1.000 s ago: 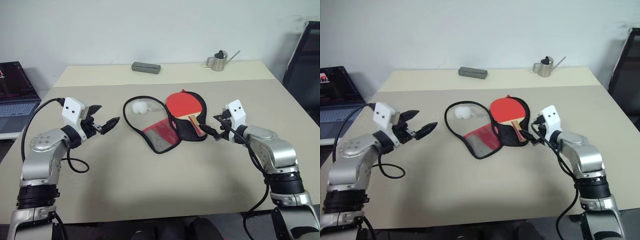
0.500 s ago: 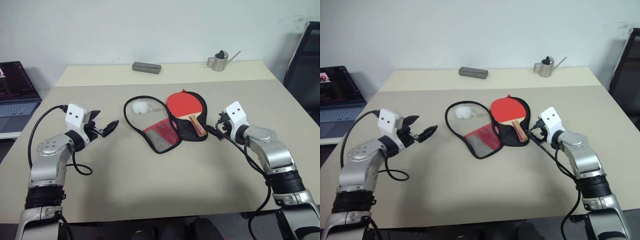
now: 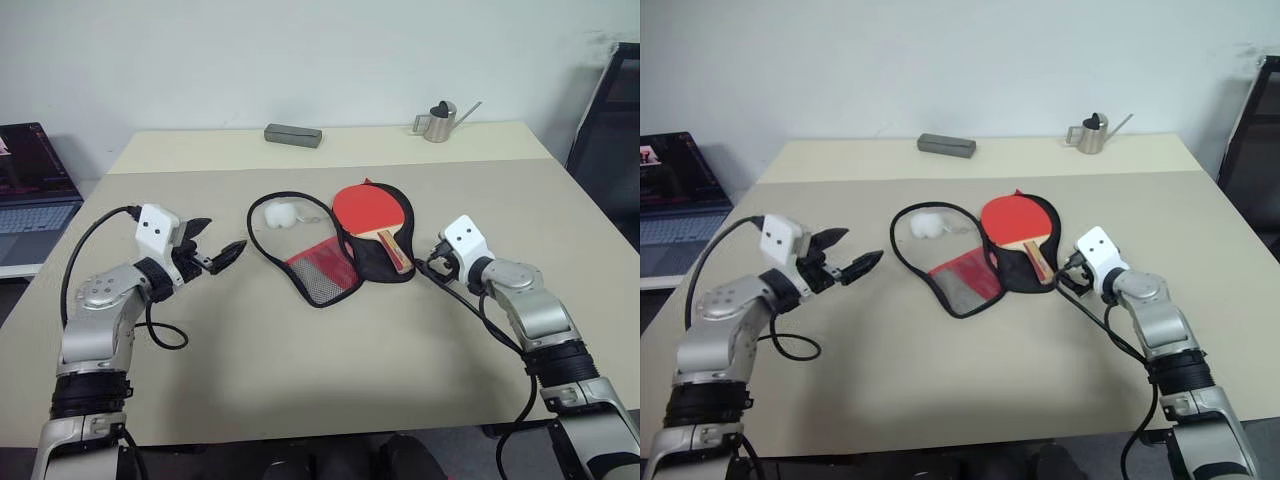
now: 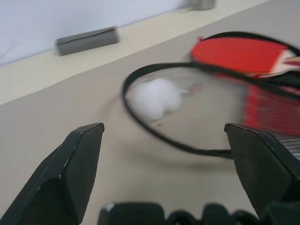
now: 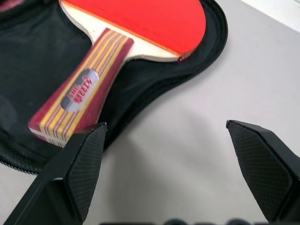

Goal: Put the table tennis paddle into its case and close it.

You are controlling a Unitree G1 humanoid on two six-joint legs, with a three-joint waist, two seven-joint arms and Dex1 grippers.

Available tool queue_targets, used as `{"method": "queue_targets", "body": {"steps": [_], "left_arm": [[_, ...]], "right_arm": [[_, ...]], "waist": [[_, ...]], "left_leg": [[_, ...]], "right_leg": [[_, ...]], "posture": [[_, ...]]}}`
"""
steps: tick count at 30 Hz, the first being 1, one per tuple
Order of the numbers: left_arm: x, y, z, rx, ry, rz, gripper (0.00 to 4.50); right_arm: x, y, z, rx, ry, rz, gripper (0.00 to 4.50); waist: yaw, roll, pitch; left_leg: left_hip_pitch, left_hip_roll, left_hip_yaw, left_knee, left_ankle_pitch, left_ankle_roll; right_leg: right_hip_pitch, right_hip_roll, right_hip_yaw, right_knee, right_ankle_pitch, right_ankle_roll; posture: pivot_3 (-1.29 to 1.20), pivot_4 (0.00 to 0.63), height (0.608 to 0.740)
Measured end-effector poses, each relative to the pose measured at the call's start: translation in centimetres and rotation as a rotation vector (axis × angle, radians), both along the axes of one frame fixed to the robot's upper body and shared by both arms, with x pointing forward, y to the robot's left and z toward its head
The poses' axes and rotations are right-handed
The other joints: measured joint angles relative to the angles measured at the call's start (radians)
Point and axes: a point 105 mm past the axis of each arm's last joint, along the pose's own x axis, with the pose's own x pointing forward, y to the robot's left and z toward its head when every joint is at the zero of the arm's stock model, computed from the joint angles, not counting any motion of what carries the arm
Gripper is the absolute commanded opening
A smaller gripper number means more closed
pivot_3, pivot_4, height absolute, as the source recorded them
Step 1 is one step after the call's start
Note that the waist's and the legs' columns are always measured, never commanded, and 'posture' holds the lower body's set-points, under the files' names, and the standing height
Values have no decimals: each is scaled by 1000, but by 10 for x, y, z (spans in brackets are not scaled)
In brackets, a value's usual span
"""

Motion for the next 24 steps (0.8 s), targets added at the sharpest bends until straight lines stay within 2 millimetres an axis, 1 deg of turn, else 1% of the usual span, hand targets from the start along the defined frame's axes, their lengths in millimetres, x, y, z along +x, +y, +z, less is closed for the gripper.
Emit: {"method": "queue_targets", "body": {"steps": [4,7,16,19,24], "left_arm": [[-12,-26,5,3,30,-165,4500],[-20,-36,8,20,47,-246,4500],[-25,-51,11,54,69,-363,4500],[-26,-56,14,65,59,-387,4500],[-26,-57,15,65,64,-392,4500]], "right_arm": [[-1,2,0,3,2,15,4465],[-1,2,0,2,1,17,4465],[0,3,0,-14,-8,20,4465],[-1,5,-1,-18,-7,26,4465],[-4,10,-1,-14,-8,54,4465]], "waist": [[-1,0,0],[-2,0,0],[-1,0,0],[-2,0,0],[-2,0,0]], "left_leg": [[0,0,0,0,0,0],[0,0,0,0,0,0],[0,0,0,0,0,0],[0,0,0,0,0,0],[0,0,0,0,0,0]], "right_leg": [[0,0,0,0,0,0],[0,0,0,0,0,0],[0,0,0,0,0,0],[0,0,0,0,0,0],[0,0,0,0,0,0]], "posture": [[0,150,740],[0,150,740],[0,150,740],[0,150,740],[0,150,740]]}}
